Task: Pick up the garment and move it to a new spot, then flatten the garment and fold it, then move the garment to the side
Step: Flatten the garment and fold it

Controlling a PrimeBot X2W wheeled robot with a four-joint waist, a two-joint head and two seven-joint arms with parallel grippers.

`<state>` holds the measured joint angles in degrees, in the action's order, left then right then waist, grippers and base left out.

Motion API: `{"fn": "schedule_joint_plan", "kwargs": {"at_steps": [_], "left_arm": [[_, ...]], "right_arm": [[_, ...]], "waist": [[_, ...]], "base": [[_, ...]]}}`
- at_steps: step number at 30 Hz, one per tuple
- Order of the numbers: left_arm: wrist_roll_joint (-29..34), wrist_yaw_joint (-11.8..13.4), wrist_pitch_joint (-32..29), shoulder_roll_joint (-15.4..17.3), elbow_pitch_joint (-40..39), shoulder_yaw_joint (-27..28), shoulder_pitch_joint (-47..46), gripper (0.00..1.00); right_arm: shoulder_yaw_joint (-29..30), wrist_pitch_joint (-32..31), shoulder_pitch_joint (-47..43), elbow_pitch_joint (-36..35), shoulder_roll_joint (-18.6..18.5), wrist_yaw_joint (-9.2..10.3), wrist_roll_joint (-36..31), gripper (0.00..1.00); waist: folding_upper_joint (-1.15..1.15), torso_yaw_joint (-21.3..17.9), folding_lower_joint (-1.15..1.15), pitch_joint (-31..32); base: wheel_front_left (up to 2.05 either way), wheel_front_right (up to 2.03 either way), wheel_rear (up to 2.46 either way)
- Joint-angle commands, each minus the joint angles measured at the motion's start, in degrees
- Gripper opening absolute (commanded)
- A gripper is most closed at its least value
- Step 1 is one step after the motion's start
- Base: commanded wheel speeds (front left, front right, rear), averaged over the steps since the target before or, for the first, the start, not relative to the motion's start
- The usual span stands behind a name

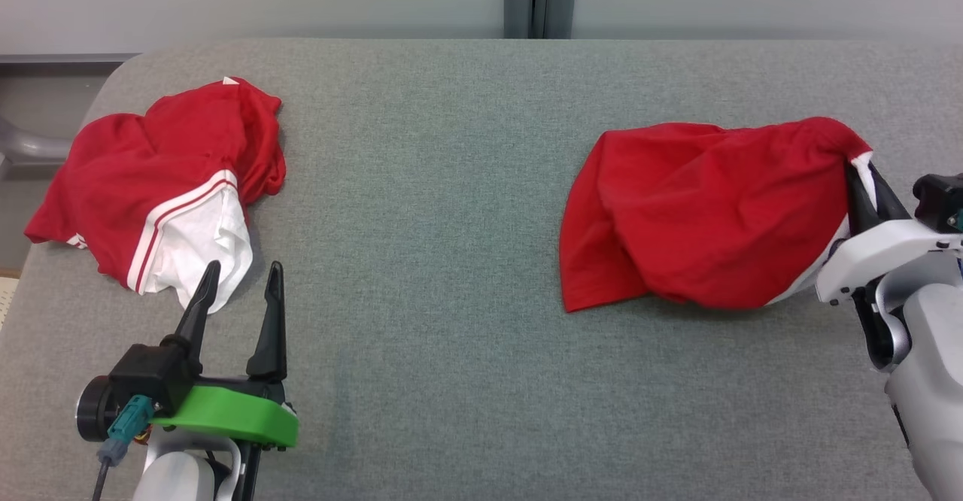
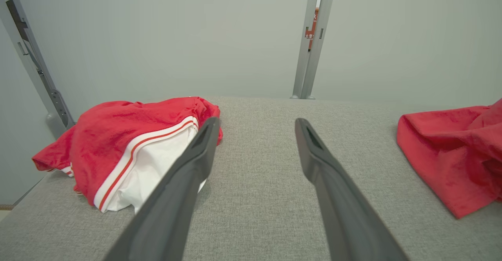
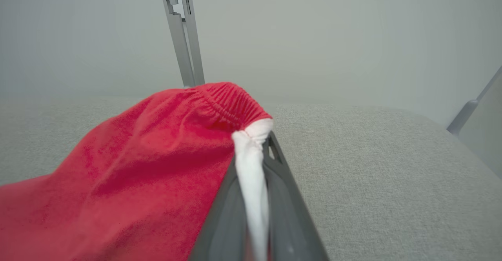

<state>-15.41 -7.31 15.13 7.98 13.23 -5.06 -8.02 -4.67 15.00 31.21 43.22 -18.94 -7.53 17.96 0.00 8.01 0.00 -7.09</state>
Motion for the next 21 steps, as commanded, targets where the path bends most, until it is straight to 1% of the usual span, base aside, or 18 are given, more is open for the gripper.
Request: {"fn": "schedule_joint_plan", "kwargs": {"at_steps": [1, 4, 8, 12, 16, 21], "left_arm": [[0.05, -0.22, 0.03, -0.26, -0.05, 0.23, 0.71, 1.0], [-0.01, -0.23, 0.03, -0.58, -0.04, 0.24, 1.21, 1.0], [-0.19, -0.25, 0.03, -0.75, -0.07, 0.56, 1.95, 1.0], [-0.17, -0.26, 0.03, -1.01, 0.1, 0.65, 2.51, 1.0], [-0.1, -0.27, 0.03, -1.36, 0.31, 0.39, 2.77, 1.0], [-0.1, -0.29, 0.03, -1.83, 0.57, -0.11, 2.53, 1.0]], "right_arm": [[-0.49, 0.25, 0.46, -1.94, 0.52, 0.07, -0.64, 0.0], [-2.88, 0.25, -0.55, -6.24, 2.06, 0.06, -1.44, 0.0], [-7.8, 0.23, -1.49, -11.15, 4.85, 0.06, -1.92, 0.0], [-15.57, 0.22, -1.69, -13.66, 8.12, 0.06, -2.0, 0.0], [-23.36, 0.02, -1.87, -12.77, 10.86, 0.06, -0.99, 0.0], [-31.62, 0.0, -1.7, -7.86, 14.13, 0.06, 0.99, 0.0]], "waist": [[0.0, 0.07, 0.0, 0.57], [0.0, 0.5, 0.0, 1.31], [0.0, 1.17, 0.0, 2.19], [0.0, 2.41, 0.0, 2.83], [0.0, 4.17, 0.0, 3.0], [0.0, 6.51, 0.0, 2.45]], "base": [[0.0, 0.0, 0.0], [0.0, 0.0, 0.0], [0.0, 0.0, 0.0], [0.0, 0.0, 0.0], [0.0, 0.0, 0.0], [0.0, 0.0, 0.0]]}}
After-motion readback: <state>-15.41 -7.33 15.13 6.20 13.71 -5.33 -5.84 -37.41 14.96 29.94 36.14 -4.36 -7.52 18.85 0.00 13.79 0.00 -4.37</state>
